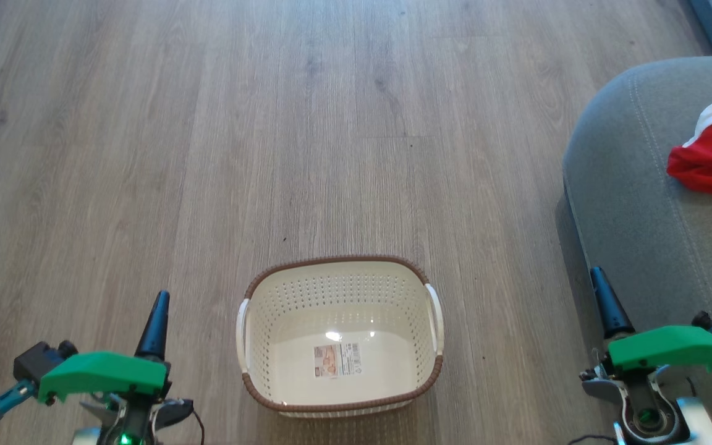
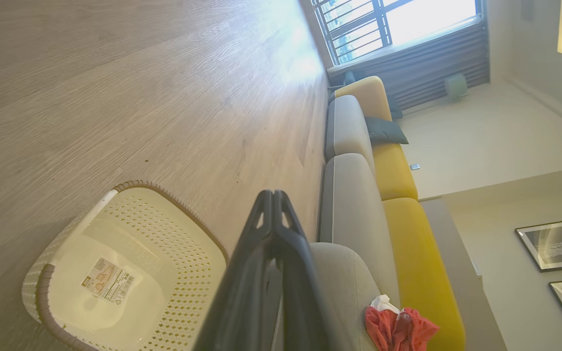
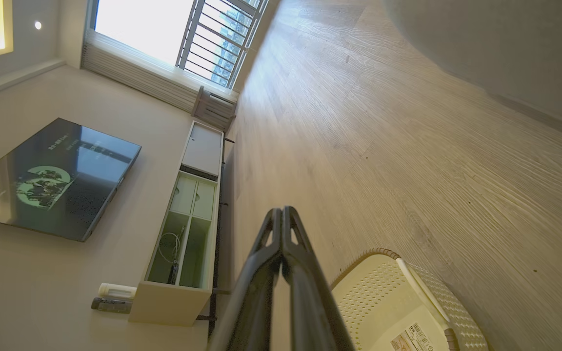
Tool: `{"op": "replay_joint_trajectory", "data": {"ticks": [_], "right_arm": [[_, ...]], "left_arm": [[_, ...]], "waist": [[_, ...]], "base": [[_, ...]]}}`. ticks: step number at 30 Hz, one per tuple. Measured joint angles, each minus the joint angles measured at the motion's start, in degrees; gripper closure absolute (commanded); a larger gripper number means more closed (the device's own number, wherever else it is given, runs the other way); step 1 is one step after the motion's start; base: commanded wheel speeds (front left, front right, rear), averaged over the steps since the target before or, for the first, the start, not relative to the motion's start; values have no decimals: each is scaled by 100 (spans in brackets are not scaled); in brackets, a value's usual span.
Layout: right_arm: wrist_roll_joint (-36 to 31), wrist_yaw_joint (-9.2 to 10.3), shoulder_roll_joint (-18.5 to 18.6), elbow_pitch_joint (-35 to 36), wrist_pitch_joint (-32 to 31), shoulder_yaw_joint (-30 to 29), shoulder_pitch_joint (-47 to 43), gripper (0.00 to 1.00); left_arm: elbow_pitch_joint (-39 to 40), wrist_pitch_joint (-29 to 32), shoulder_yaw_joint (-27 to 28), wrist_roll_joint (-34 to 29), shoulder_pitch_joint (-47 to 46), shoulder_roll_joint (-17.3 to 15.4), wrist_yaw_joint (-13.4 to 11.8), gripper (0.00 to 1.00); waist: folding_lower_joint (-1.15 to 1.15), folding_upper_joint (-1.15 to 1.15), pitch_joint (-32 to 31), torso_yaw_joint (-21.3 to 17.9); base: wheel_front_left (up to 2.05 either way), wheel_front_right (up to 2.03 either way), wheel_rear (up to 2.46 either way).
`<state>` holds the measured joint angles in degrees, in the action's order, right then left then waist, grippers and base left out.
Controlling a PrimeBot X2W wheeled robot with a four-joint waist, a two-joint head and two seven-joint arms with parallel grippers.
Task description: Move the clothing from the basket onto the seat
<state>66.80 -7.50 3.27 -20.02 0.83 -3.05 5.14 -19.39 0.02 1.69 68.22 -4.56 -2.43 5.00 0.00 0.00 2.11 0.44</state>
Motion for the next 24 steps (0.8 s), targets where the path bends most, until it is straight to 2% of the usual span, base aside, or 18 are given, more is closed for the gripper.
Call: {"op": "replay_joint_trajectory", "data": {"ticks": [24], "right_arm": [[1583, 1, 0, 226, -397, -222, -3, 100]], "left_arm": [[196, 375, 181, 1443, 1, 2, 136, 100]], "waist": [[1, 0, -121, -27]], "base": [[0, 0, 0]]}}
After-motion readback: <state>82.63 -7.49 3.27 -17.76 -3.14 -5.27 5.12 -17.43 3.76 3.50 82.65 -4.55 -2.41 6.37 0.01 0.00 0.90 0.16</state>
